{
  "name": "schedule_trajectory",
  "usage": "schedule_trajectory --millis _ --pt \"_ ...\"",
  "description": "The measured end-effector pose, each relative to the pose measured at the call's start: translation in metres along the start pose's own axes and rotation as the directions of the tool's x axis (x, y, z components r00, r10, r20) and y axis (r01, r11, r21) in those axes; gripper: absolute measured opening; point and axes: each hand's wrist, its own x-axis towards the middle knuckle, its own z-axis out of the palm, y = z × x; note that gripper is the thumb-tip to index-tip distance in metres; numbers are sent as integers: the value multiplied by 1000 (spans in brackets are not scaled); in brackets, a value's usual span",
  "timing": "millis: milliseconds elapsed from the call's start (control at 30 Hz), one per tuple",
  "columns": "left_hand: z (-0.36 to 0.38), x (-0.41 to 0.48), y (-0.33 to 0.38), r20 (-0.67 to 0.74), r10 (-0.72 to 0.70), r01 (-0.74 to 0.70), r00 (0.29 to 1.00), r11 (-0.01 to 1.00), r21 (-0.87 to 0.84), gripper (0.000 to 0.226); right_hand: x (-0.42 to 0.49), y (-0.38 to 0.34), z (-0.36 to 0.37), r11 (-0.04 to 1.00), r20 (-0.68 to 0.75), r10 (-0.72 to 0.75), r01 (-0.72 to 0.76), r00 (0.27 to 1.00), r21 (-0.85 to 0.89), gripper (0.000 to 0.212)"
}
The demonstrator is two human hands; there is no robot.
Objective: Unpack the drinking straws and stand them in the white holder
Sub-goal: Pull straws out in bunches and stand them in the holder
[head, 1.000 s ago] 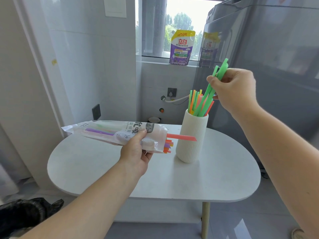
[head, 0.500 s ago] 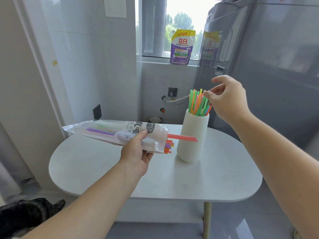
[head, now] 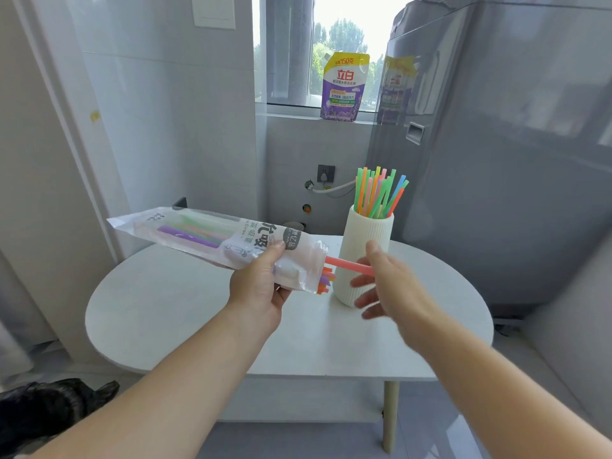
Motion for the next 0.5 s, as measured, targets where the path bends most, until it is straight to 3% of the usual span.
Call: schedule_trajectory --millis 100,200,300,500 --pt "4 -1 -1 33 72 -74 997 996 42 25 -2 12 7 931 59 220 -228 974 284 53" --pt "9 -6 -2 98 147 -160 984 977 141 19 -7 15 14 763 241 289 -376 926 526 52" --pt "12 -12 -2 152 193 -223 969 951 213 19 -9 15 18 672 309 260 -402 915 623 46" --pt "12 -13 1 172 224 -260 959 938 227 24 -9 18 17 660 251 240 -347 938 667 29"
